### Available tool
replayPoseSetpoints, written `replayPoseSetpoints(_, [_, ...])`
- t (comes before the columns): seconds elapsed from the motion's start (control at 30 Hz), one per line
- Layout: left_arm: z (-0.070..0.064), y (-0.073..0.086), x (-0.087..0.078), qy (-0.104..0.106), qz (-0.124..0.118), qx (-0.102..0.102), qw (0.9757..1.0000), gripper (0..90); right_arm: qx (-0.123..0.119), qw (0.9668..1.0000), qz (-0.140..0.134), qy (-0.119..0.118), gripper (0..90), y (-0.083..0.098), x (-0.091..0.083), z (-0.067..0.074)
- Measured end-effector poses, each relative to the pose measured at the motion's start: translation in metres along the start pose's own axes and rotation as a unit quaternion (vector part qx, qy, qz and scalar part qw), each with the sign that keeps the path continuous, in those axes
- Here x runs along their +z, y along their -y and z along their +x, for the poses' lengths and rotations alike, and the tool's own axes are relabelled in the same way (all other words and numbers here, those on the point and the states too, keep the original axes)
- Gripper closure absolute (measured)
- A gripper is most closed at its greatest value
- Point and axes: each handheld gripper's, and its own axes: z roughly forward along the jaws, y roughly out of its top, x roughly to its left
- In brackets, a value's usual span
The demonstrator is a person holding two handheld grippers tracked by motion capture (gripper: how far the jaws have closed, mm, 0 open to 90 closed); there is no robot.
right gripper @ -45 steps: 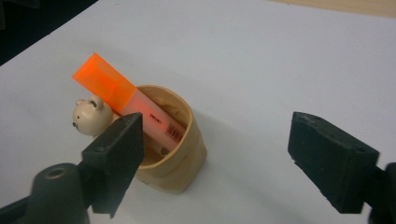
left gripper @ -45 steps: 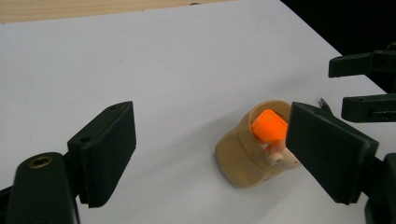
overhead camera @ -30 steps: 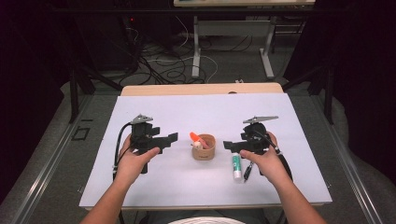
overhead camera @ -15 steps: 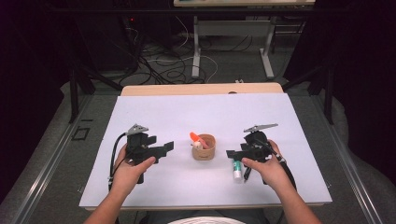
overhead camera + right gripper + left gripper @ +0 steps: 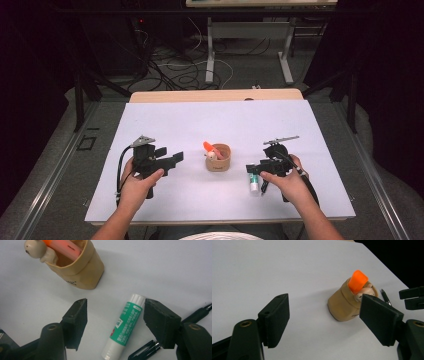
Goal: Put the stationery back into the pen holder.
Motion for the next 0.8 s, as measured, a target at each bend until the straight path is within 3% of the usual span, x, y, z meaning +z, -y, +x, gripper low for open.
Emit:
replayPoseSetpoints(0.1, [-0.001, 0.002, 0.001, 0.001, 0.01, -0.009, 0.9999, 29.8, 0.014, 0.9998, 0.014, 0.009, 40.6, 0.001, -0.001, -0.002])
replayPoseSetpoints(0.27, [-0.003, 0.006, 0.004, 0.008, 0.028, -0.032, 0.9991, 34.1, 0.042, 0.9988, 0.023, -0.002, 45.9, 0.005, 0.002, -0.005])
replayPoseSetpoints(0.4, [-0.004, 0.007, 0.006, 0.008, 0.035, -0.029, 0.999, 34.4, 0.049, 0.9979, 0.04, 0.01, 48.1, 0.007, 0.006, -0.007])
replayPoseSetpoints(0.57, [-0.005, 0.009, 0.009, 0.007, 0.042, -0.027, 0.9987, 34.0, 0.075, 0.9948, 0.066, 0.017, 52.1, 0.009, 0.012, -0.009])
replayPoseSetpoints(0.8, [-0.003, 0.012, 0.013, 0.002, 0.056, -0.023, 0.9982, 33.0, 0.095, 0.992, 0.083, 0.006, 55.7, 0.012, 0.02, -0.01])
